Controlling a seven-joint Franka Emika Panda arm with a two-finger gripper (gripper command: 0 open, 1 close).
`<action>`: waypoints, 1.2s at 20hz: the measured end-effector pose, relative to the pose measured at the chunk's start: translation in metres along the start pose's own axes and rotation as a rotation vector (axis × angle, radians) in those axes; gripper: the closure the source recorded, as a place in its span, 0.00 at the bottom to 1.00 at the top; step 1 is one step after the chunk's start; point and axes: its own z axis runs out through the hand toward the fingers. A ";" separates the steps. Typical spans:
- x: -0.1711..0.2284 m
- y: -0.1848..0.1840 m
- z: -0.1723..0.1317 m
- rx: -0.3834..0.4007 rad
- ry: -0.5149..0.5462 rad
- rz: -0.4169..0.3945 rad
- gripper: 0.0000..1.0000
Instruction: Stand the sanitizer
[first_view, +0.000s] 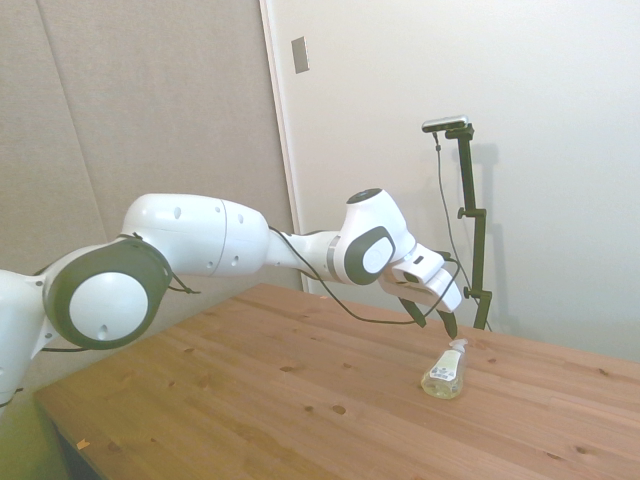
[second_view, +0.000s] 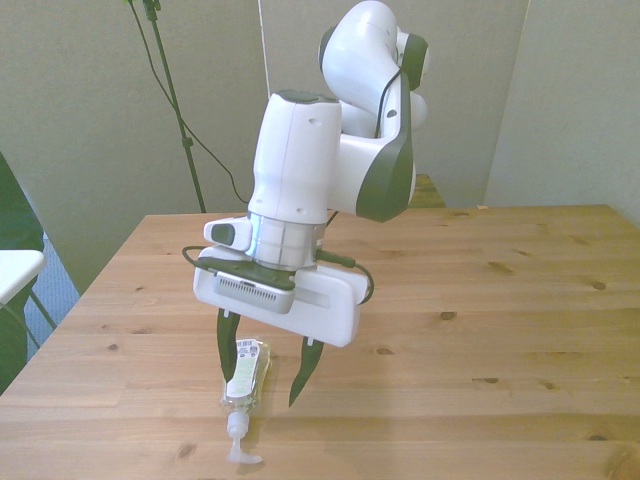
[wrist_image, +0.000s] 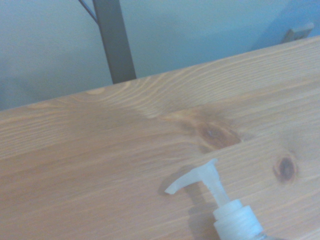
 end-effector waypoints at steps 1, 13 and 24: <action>0.004 0.001 0.006 -0.006 0.000 0.004 0.00; 0.014 -0.002 0.060 -0.055 -0.012 0.004 1.00; 0.023 0.002 0.066 -0.046 -0.035 0.017 1.00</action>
